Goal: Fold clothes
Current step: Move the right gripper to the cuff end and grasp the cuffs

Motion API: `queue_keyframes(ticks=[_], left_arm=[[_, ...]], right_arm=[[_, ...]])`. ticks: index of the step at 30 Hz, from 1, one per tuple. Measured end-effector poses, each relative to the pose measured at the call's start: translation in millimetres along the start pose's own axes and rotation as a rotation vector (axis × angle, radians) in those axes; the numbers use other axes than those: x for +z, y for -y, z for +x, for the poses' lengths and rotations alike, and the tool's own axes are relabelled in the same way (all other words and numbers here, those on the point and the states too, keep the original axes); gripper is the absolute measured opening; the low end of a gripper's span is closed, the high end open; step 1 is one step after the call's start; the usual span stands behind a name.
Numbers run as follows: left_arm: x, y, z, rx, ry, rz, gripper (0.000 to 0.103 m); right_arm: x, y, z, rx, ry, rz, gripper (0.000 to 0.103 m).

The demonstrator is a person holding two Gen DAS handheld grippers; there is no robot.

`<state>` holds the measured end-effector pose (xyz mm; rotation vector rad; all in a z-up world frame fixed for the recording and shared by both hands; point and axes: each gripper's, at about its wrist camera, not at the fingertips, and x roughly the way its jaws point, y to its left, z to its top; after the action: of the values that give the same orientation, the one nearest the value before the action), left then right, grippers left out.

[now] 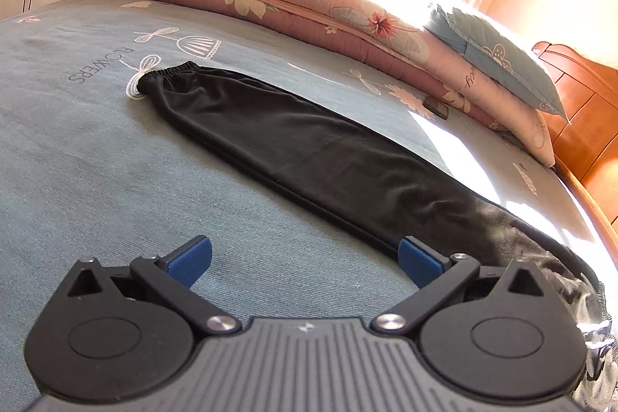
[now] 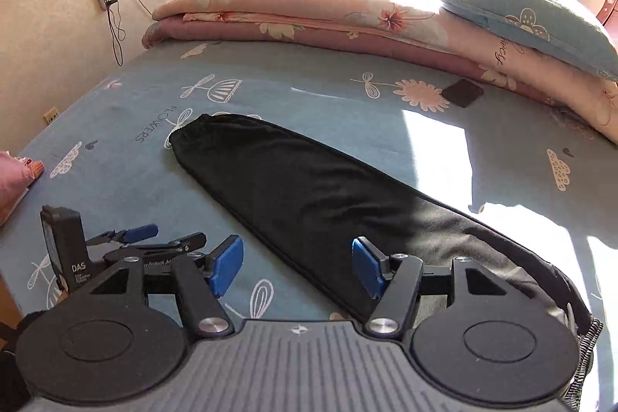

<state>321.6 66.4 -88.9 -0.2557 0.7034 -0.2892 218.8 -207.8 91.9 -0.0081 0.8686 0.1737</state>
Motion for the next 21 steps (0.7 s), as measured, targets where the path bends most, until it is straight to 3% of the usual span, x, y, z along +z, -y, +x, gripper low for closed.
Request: queue_keyframes(ticks=[7,10,15,21], left_arm=[[-8.9,7.7,-7.0,-0.011,-0.018,0.061,0.102],[-10.1,6.4,-11.3,-0.007,-0.015,0.073,0.102],[-7.1,-2.3,-13.3,-0.017,-0.021,0.021,0.102],[-6.3,-4.4,-13.5,-0.028,-0.037,0.01,0.102]], right_arm=[[-115.1,-56.9,31.1,-0.093,-0.182,-0.086,0.067],[-142.9,-81.7,46.1,-0.158,-0.147,-0.152,0.067],[-159.0,-120.4,60.2,-0.264,-0.061,-0.292,0.071],[-156.9,-136.0,96.3,-0.372,-0.08,-0.375,0.071]])
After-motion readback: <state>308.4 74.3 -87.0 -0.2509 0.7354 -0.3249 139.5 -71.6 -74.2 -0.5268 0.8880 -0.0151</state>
